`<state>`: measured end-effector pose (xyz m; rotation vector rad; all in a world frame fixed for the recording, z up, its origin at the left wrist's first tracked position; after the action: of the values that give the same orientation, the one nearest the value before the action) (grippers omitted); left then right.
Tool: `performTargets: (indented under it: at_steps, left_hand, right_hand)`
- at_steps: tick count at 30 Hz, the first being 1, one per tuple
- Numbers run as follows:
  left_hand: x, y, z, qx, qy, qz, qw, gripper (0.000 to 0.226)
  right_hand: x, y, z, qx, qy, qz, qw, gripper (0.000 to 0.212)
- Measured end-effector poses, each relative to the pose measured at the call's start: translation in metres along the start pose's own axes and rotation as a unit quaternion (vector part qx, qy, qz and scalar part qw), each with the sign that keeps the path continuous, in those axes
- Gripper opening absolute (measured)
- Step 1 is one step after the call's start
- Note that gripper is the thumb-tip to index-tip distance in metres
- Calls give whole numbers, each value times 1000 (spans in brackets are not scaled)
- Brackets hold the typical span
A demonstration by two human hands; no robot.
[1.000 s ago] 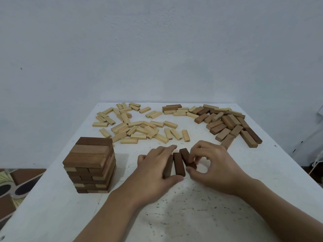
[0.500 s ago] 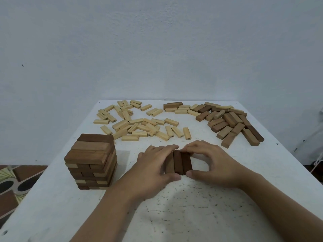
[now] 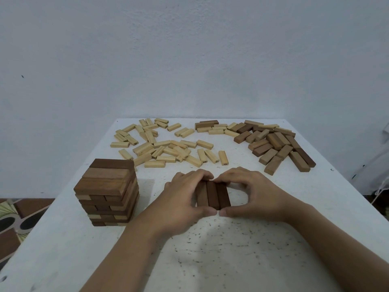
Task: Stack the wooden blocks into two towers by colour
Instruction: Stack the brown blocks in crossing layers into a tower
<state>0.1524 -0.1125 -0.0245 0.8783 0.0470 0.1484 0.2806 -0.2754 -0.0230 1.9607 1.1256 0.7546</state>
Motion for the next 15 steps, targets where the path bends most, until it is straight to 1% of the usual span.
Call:
performTargets:
  at_steps: [2, 5, 7, 9, 12, 15]
  left_hand:
    - [0, 2, -2, -6, 7, 5, 1000, 72]
    - [1, 5, -5, -6, 15, 7, 1000, 89]
    - [2, 6, -7, -5, 18, 2, 1000, 95]
    - [3, 8, -9, -8, 18, -3, 1000, 93]
    - [5, 10, -11, -13, 25, -6, 1000, 83]
    - [6, 11, -10, -15, 27, -9, 999, 77]
  right_hand:
    - [0, 0, 1, 1, -4, 1, 1000, 65]
    - [1, -1, 4, -9, -16, 1, 1000, 76]
    - [0, -1, 6, -9, -23, -4, 1000, 80]
    - [1, -1, 5, -7, -27, -7, 1000, 80]
    - [2, -2, 2, 9, -30, -7, 999, 71]
    - [4, -4, 3, 16, -30, -21, 999, 66]
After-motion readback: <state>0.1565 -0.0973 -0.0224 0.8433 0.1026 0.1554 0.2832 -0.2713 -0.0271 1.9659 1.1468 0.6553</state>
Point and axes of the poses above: each hand's wrist, its own x-axis towards the middle knuckle, its own y-axis out of the back of the hand, z = x × y, the point moved 3 cm from there along x, towards the middle knuckle
